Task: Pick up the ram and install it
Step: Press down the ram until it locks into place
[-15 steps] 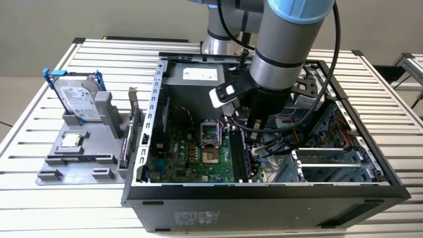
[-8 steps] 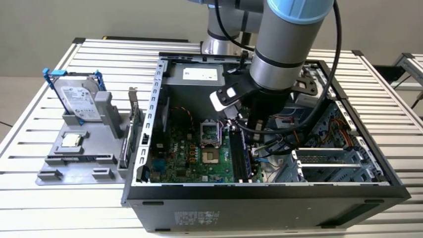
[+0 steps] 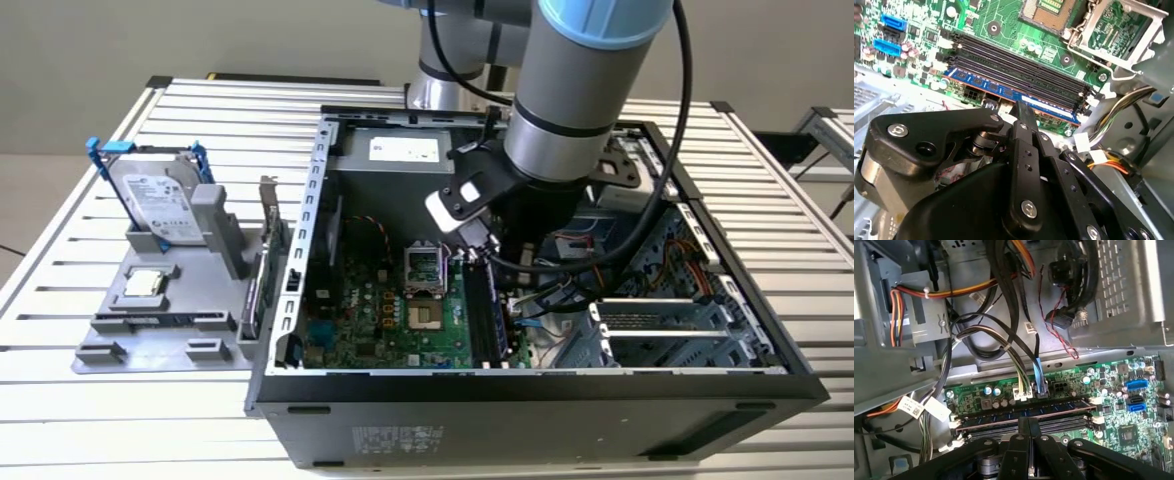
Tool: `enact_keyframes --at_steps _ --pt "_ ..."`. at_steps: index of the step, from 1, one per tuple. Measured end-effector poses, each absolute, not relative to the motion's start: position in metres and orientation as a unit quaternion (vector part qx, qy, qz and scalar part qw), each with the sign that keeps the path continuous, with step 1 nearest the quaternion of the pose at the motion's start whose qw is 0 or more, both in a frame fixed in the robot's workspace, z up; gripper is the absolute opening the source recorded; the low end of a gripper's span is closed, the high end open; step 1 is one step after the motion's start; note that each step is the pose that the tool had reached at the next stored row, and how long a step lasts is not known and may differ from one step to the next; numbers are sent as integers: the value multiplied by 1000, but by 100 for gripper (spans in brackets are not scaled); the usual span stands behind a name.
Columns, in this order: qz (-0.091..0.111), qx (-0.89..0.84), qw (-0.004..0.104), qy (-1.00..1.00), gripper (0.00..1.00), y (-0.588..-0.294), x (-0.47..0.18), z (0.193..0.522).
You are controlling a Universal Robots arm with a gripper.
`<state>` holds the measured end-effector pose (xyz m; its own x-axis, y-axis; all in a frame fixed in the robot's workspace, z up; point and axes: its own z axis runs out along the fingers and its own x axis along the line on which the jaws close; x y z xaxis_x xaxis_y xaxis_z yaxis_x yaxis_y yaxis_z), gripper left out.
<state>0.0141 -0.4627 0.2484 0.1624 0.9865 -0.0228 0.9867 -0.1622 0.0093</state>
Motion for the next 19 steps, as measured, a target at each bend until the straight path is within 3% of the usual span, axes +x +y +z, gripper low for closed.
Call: enact_keyframes --at_steps 19 --pt "-5 734 11 680 0 -462 14 246"
